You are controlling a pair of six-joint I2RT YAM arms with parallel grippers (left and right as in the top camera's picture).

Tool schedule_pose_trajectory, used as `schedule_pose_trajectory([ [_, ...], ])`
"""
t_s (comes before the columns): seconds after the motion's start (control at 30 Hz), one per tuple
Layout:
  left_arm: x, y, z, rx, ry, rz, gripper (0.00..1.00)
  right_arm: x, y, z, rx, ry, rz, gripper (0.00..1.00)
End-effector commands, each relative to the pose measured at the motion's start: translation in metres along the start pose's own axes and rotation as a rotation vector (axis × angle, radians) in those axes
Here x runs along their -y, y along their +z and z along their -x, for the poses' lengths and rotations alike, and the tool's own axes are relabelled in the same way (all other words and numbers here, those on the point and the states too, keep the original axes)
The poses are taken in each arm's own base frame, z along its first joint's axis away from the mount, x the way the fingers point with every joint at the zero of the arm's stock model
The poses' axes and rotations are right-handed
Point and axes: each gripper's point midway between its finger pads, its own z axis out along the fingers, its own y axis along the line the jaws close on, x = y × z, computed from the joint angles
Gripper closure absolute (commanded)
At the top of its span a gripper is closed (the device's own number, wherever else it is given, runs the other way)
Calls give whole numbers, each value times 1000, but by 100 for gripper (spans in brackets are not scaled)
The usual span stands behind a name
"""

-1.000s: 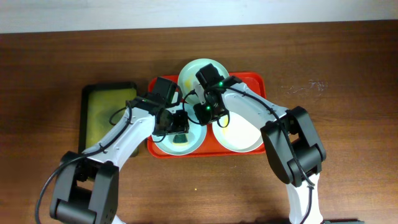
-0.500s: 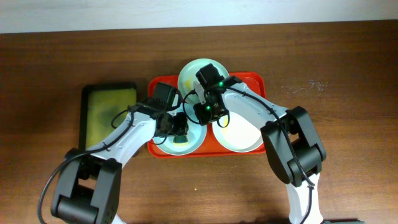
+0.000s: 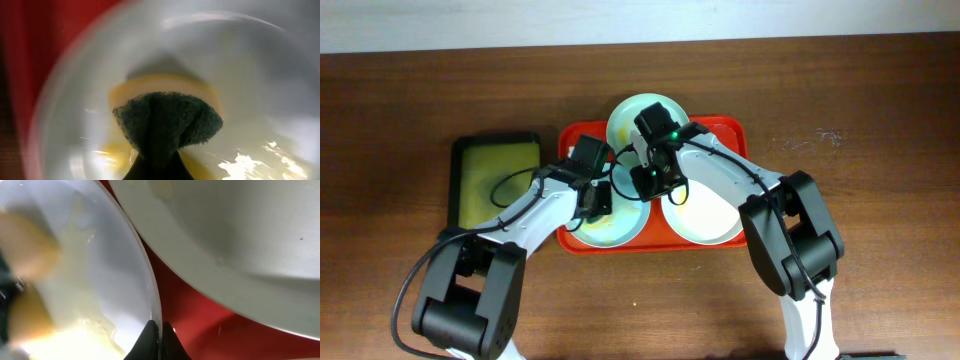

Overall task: Clean dirty plates on tray and stack at the side
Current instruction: 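Hold the plate with the right gripper and scrub it with the left sponge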

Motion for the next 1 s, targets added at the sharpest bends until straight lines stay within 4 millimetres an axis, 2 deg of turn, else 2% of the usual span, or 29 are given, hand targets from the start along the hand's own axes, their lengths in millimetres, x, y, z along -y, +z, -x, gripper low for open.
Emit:
schedule_pose_trajectory([
  [0.0,-61,-6,20,115,-4,342,100,16,15,-12,-50,1,-61,96],
  [0.1,-69,-14,31,157,-10,396,100,16,15,-12,-50,1,-61,96],
  [0.17,-58,-17,39,163,-17,345,100,16,15,-12,-50,0,-61,96],
  [0.3,-1,-24,45,120,-24,22,100,16,15,-12,-50,1,-61,96],
  [0.37,44,-29,41,73,-12,-234,100,16,15,-12,-49,1,-61,96],
  [0.4,51,-29,39,59,-8,-272,100,16,15,-12,-48,1,-61,96],
  [0.47,52,-25,36,38,-33,-280,100,16,15,-12,-47,2,-61,96],
  [0.6,47,0,22,-28,-56,-247,100,16,15,-13,-52,5,-61,96],
  [0.73,19,33,11,-59,-65,-87,100,16,15,-14,-56,6,-62,96],
  [0.83,-37,40,10,-43,-77,176,100,16,15,-14,-56,6,-62,96],
  [0.97,-83,24,17,0,-81,392,100,16,15,-14,-57,6,-62,96],
])
